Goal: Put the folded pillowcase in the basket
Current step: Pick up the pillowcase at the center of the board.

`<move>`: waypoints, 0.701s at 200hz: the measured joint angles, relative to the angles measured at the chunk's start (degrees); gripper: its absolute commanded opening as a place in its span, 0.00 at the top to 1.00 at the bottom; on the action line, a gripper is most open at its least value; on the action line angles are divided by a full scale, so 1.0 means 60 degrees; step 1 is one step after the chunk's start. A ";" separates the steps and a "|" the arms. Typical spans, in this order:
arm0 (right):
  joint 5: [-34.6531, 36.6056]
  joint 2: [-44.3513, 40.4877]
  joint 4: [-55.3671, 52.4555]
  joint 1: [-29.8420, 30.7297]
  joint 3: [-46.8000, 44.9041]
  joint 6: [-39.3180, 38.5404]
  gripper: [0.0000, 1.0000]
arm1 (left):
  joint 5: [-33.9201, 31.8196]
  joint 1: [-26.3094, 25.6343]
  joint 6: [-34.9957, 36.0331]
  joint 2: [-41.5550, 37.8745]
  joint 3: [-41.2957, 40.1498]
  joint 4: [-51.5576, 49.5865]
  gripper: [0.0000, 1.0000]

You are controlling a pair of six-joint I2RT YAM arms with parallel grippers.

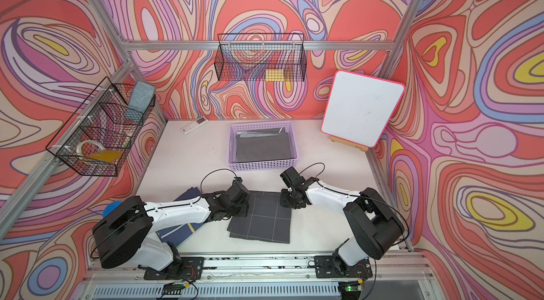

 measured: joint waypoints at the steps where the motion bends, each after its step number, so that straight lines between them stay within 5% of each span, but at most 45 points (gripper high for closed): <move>1: 0.0000 0.0000 0.0000 0.0000 0.0000 0.0000 0.66 | 0.0004 0.0000 -0.0007 0.0000 -0.0004 0.0011 0.69; 58: -0.0106 0.0215 0.0135 0.0149 0.0124 -0.0029 0.78 | 0.0251 0.0044 -0.0040 -0.0004 -0.0164 0.0433 0.96; 93: -0.0229 0.0259 0.0255 0.0200 0.0120 -0.0022 1.00 | 0.0313 0.0044 -0.0040 -0.0004 -0.0178 0.0510 1.00; 140: -0.0251 0.0131 0.0401 0.0200 0.0004 0.0015 1.00 | 0.0306 0.0044 -0.0040 -0.0080 -0.0270 0.0608 1.00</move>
